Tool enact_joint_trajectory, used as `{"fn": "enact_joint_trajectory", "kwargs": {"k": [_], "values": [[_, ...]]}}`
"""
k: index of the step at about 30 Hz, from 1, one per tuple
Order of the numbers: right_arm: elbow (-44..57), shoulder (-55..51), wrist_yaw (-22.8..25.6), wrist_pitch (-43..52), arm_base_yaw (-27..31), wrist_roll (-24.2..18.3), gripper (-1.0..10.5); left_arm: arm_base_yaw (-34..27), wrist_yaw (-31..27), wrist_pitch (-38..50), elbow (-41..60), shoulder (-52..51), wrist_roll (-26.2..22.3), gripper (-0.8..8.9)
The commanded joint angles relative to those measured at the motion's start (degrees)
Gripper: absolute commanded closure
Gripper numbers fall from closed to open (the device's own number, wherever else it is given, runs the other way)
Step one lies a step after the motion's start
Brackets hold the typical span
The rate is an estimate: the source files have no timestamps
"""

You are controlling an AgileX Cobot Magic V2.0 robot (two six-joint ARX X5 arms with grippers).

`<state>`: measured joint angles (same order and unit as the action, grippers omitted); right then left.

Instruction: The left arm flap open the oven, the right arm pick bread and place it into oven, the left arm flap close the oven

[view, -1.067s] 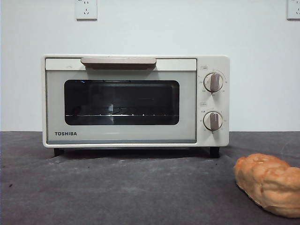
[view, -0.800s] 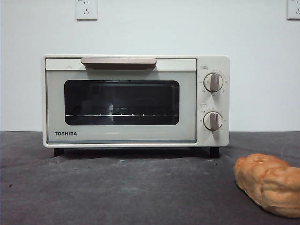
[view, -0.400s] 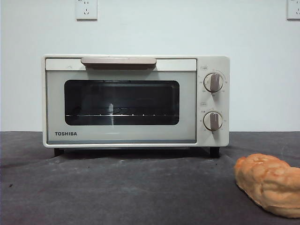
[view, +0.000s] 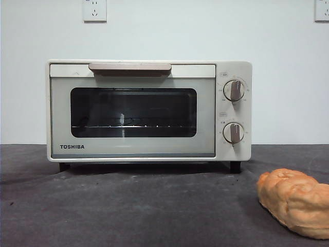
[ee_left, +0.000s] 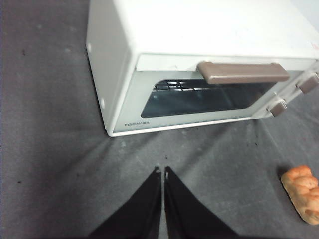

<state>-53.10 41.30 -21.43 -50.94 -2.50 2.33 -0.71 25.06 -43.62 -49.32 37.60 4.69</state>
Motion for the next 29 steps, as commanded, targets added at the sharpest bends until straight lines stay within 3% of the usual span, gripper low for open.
{"fn": "enact_joint_trajectory", "kwargs": {"k": [1,4,8,10,20,29], "values": [[-1.0,1.0,-0.2,-0.8,0.0,-1.9,9.4,0.1,0.3,-0.1,-1.2,0.2,-1.8,7.98],[-1.0,1.0,-0.2,-0.9,0.0,-1.9,9.0,0.1,0.3,-0.8,-1.2,0.1,-2.4,7.98],[-1.0,1.0,-0.2,-1.0,0.0,-0.9,5.8,0.1,0.3,-1.6,-1.2,0.1,-2.6,7.98],[-1.0,1.0,-0.2,-1.1,-0.2,-0.3,5.0,0.1,0.3,-1.9,-1.2,0.1,-2.6,7.98],[-0.1,1.7,-1.0,-3.0,-5.3,3.8,5.1,0.1,0.3,-1.9,-1.2,0.1,-2.5,7.98],[9.7,1.7,-0.5,6.4,-13.6,13.3,5.1,0.1,0.3,-1.9,-1.2,-0.5,-2.5,7.98]]}}
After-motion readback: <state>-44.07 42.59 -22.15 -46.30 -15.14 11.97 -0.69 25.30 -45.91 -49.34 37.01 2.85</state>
